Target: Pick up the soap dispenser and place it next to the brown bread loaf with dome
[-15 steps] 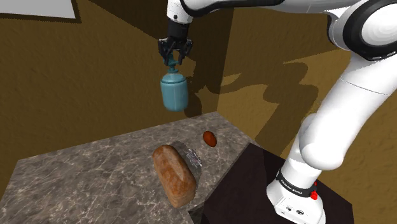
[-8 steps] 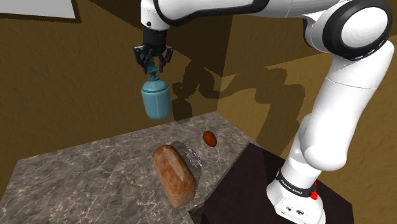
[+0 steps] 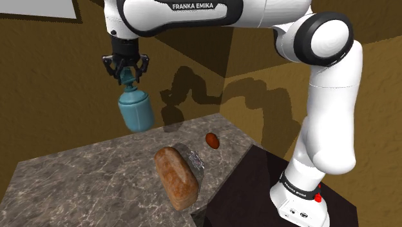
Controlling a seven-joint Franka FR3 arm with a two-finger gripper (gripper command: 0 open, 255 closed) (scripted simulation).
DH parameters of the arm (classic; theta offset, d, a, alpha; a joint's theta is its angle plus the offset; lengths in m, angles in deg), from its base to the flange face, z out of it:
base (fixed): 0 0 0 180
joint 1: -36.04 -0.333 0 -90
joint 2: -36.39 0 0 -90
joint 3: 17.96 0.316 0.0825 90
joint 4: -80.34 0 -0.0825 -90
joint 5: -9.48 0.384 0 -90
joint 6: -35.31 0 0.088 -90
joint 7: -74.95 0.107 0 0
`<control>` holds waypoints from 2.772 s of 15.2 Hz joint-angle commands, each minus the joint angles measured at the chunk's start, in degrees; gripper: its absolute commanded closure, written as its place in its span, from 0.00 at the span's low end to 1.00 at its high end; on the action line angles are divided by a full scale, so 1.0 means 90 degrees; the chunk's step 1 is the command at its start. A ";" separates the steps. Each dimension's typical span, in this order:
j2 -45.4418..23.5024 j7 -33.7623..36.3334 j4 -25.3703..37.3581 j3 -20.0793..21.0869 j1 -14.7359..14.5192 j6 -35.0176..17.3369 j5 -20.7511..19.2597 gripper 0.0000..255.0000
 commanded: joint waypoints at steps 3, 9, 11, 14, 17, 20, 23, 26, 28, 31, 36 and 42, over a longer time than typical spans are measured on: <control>-0.0957 0.0382 0.1184 0.0052 -0.0499 0.0361 -0.0351 1.00; -0.0861 0.0518 0.0528 0.0034 -0.0423 -0.0183 -0.0358 1.00; -0.0847 0.0564 0.0338 0.0029 -0.0403 -0.0354 -0.0369 1.00; -0.0840 0.0633 0.0074 0.0019 -0.0378 -0.0601 -0.0393 1.00; -0.0849 0.0704 -0.0165 0.0007 -0.0358 -0.0840 -0.0423 1.00; -0.0872 0.0776 -0.0384 -0.0008 -0.0344 -0.1072 -0.0461 1.00; -0.0909 0.0849 -0.0582 -0.0026 -0.0335 -0.1296 -0.0504 1.00; -0.0958 0.0925 -0.0762 -0.0046 -0.0329 -0.1513 -0.0554 1.00; -0.0998 0.0976 -0.0872 -0.0061 -0.0328 -0.1655 -0.0590 1.00; -0.1066 0.1055 -0.1023 -0.0086 -0.0329 -0.1863 -0.0649 1.00; -0.1204 0.1190 -0.1239 -0.0134 -0.0340 -0.2196 -0.0757 1.00; -0.1381 0.1341 -0.1424 -0.0197 -0.0362 -0.2536 -0.0886 1.00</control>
